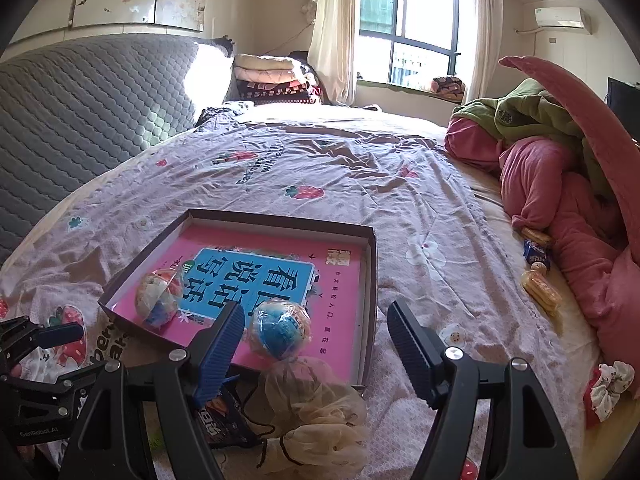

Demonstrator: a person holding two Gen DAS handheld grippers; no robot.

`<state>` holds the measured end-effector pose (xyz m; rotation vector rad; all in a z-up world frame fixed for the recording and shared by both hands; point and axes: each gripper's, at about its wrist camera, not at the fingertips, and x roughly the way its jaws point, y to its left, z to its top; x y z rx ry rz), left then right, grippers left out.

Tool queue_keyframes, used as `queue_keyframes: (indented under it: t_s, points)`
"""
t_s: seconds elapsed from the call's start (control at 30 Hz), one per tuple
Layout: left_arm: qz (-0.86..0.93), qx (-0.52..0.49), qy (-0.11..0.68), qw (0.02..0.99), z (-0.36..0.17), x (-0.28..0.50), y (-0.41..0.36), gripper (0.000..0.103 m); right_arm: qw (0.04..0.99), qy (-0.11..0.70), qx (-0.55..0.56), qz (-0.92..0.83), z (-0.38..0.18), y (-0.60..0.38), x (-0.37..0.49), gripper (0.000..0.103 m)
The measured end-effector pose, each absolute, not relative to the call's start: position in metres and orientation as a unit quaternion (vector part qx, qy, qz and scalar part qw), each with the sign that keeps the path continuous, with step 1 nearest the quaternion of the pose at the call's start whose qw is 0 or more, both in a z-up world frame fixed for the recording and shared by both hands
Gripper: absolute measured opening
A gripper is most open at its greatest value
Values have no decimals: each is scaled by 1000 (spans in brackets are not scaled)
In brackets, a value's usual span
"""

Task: Organize objects
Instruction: 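Withdraw the right tool from the tray toward the beige mesh bag, then grasp the beige mesh bag with the right tool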

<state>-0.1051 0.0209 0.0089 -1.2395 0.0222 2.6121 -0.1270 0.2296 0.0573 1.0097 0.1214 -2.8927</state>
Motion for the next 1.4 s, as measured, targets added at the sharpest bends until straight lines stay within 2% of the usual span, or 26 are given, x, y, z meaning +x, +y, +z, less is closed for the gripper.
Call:
queue_keyframes:
  t_s: [0.8, 1.4]
  points:
    - [886, -438, 85, 129, -15, -108, 47, 66, 40, 38, 346, -937, 47, 238, -121, 74]
    - [881, -445, 106, 121, -25, -114, 51, 66, 54, 51, 379, -922, 24, 238, -112, 74]
